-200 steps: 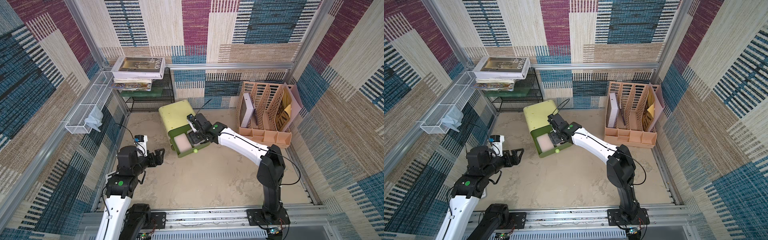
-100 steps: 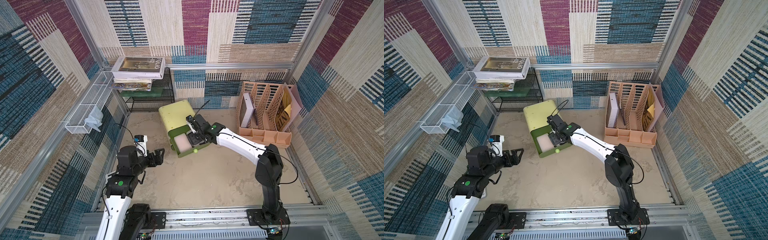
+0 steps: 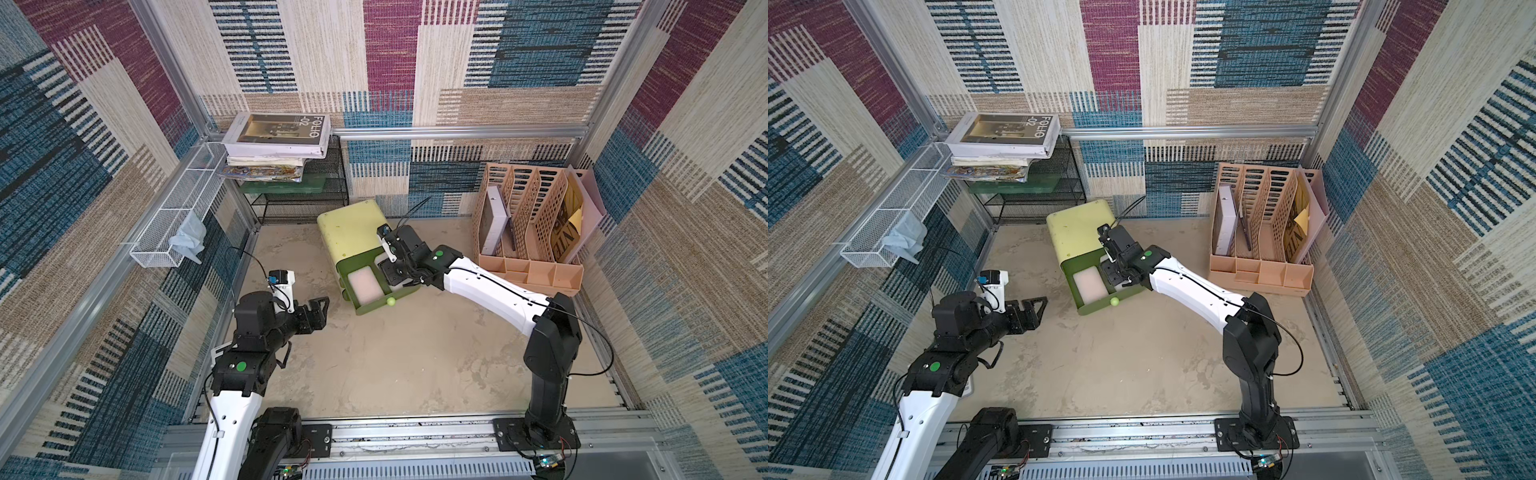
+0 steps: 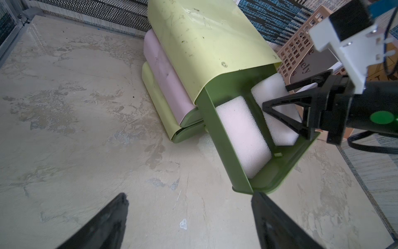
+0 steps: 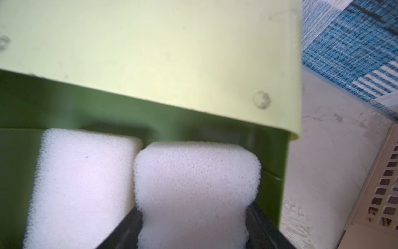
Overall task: Take the sponge out of the drawer
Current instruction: Pick up the sponge from the drawer, then place the sponge at the center of the board.
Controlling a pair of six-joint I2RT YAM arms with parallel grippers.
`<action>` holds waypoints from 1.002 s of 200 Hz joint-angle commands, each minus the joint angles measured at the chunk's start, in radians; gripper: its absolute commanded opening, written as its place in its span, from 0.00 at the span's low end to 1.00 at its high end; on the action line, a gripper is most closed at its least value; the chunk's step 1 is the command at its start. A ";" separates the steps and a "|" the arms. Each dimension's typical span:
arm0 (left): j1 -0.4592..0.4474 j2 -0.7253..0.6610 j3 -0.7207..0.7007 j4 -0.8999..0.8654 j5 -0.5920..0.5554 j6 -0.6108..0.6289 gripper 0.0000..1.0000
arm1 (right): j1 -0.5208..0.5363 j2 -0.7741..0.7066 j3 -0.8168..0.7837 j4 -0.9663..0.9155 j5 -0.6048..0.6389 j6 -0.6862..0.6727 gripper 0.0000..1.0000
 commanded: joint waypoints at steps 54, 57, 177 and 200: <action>0.000 0.002 0.003 0.017 0.011 0.003 0.92 | 0.002 -0.219 -0.151 0.161 0.065 0.000 0.60; 0.000 0.003 0.004 0.017 0.010 0.003 0.92 | 0.000 -0.229 -0.156 0.164 0.066 0.000 0.60; 0.001 0.007 0.005 0.016 0.010 0.003 0.92 | -0.263 -0.486 -0.499 0.199 -0.037 0.072 0.60; 0.002 0.009 0.004 0.017 0.010 0.002 0.92 | -0.310 -0.485 -0.552 0.209 -0.078 0.081 0.60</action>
